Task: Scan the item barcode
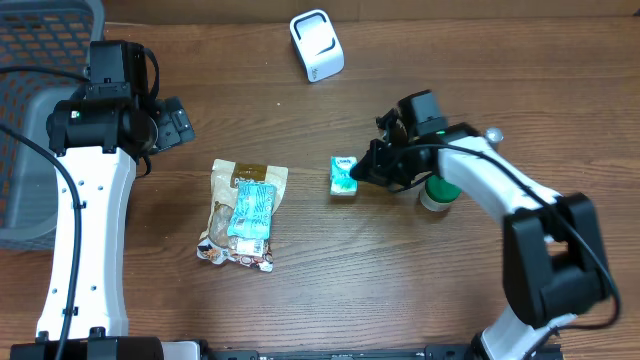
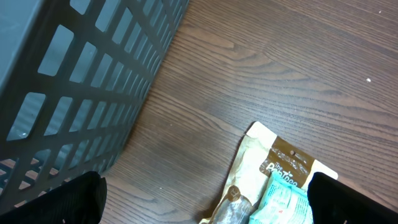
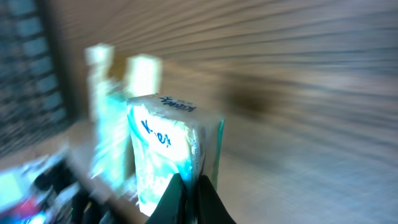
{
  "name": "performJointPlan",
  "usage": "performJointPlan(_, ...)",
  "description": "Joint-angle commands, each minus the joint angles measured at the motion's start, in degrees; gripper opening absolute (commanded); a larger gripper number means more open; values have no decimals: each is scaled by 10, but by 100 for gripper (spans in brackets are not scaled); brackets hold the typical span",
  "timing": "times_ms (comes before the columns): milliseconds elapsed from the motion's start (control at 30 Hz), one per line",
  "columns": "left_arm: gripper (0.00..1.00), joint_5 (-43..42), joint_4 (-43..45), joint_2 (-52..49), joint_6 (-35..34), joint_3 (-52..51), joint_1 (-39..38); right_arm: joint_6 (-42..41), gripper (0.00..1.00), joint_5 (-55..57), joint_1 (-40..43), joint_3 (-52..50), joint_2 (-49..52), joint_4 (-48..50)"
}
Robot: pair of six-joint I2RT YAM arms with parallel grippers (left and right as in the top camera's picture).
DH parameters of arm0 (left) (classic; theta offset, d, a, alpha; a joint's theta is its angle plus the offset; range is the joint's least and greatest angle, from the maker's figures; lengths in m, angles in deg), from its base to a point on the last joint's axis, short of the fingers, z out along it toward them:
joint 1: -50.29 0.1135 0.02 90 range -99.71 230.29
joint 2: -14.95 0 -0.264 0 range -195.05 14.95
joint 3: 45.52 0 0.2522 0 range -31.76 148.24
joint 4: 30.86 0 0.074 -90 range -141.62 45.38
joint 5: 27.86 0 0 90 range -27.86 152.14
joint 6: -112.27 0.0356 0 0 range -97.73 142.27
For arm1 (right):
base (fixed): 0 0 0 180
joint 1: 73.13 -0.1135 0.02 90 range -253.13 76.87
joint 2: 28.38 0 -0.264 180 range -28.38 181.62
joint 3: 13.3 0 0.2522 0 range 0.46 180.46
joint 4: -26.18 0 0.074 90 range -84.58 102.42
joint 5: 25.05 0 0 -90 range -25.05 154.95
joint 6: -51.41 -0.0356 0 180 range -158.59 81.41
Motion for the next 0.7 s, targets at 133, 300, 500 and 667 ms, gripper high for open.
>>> performJointPlan(133, 100, 8, 2, 3, 7, 5, 1, 205, 4, -307, 32, 1, -56, -53)
performJointPlan(300, 100, 8, 2, 3, 7, 5, 1, 292, 4, -433, 49, 1, -56, -95)
performJointPlan(500, 99, 8, 2, 3, 7, 5, 1, 426, 4, -529, 79, 1, -56, -188)
performJointPlan(667, 100, 8, 2, 3, 7, 5, 1, 521, 4, -530, 101, 1, -56, -288)
